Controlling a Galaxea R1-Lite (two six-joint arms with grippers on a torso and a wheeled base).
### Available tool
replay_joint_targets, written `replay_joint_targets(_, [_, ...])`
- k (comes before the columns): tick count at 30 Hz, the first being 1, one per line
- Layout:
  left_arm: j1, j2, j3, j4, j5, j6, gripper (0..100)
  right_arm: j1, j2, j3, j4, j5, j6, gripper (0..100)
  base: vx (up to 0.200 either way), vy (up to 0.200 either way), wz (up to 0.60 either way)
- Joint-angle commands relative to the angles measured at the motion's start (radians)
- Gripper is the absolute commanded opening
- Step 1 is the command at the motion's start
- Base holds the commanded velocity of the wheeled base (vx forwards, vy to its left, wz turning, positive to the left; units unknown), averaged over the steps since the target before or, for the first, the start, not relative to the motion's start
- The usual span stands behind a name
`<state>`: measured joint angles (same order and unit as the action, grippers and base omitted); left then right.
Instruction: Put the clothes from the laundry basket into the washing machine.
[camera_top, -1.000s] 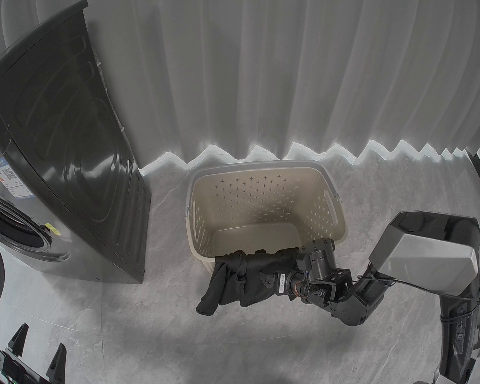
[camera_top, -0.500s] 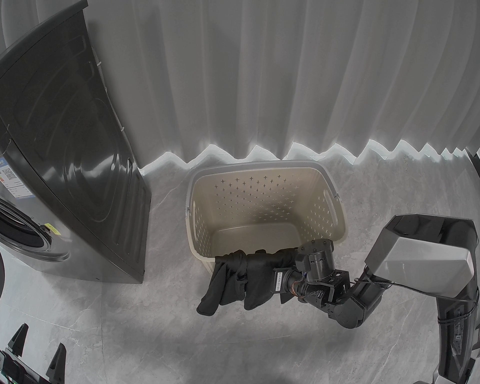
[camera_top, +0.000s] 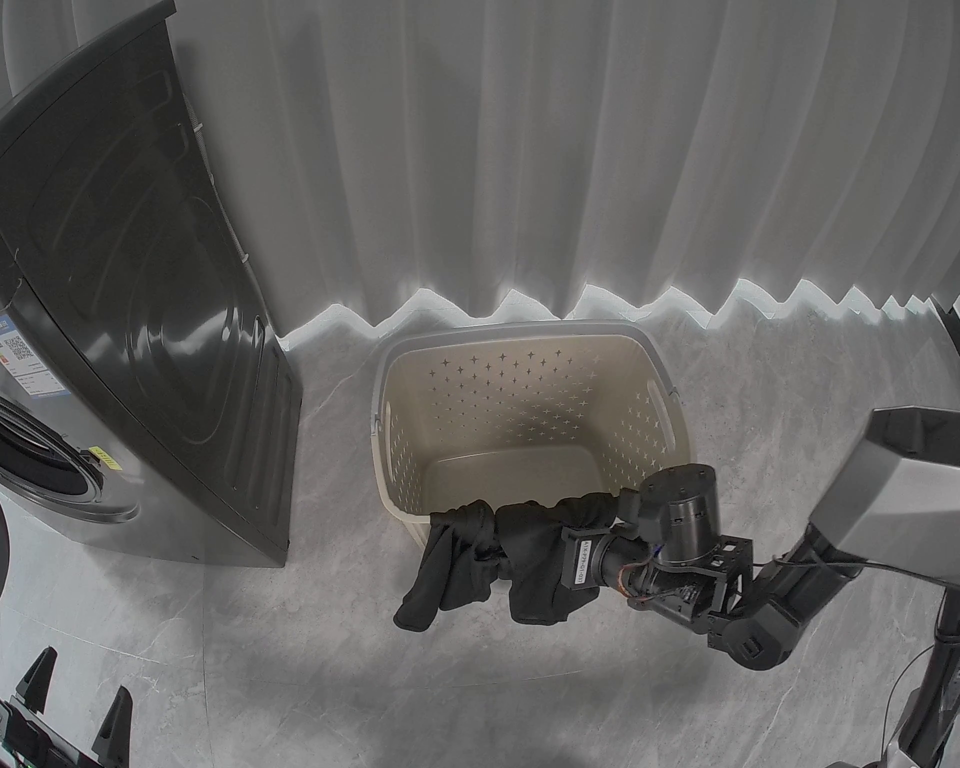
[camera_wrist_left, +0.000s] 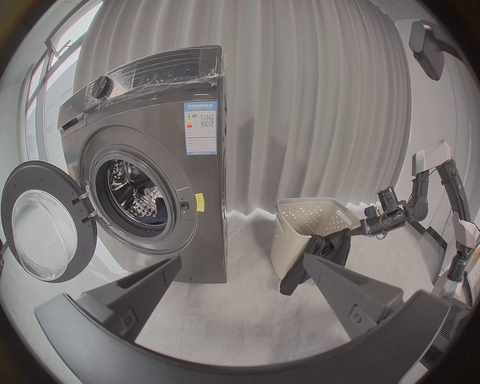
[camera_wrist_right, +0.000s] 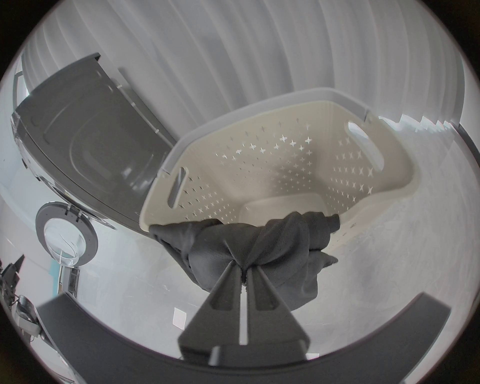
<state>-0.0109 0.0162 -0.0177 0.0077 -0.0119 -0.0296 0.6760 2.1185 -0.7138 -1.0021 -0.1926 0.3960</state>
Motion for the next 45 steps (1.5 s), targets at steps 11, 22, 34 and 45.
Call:
replay_joint_targets(11, [0.000,-0.015,0.016,0.000,0.000,-0.003,100,0.030,-0.180,0.089,-0.046,-0.004,0.001,0,0.000,0.000,0.00])
replay_joint_targets(22, [0.000,-0.016,0.016,0.000,0.000,0.000,100,0.045,-0.440,0.171,-0.076,0.010,-0.080,0,0.000,0.000,0.00])
replay_joint_targets(34, [0.000,-0.016,0.016,0.000,0.000,-0.001,100,0.076,-0.615,0.185,-0.174,0.096,-0.174,0,0.000,0.000,0.00])
replay_joint_targets(45, [0.000,-0.015,0.016,0.000,0.000,-0.001,100,0.094,-0.681,0.238,-0.178,0.094,-0.200,0,-0.164,0.000,0.00])
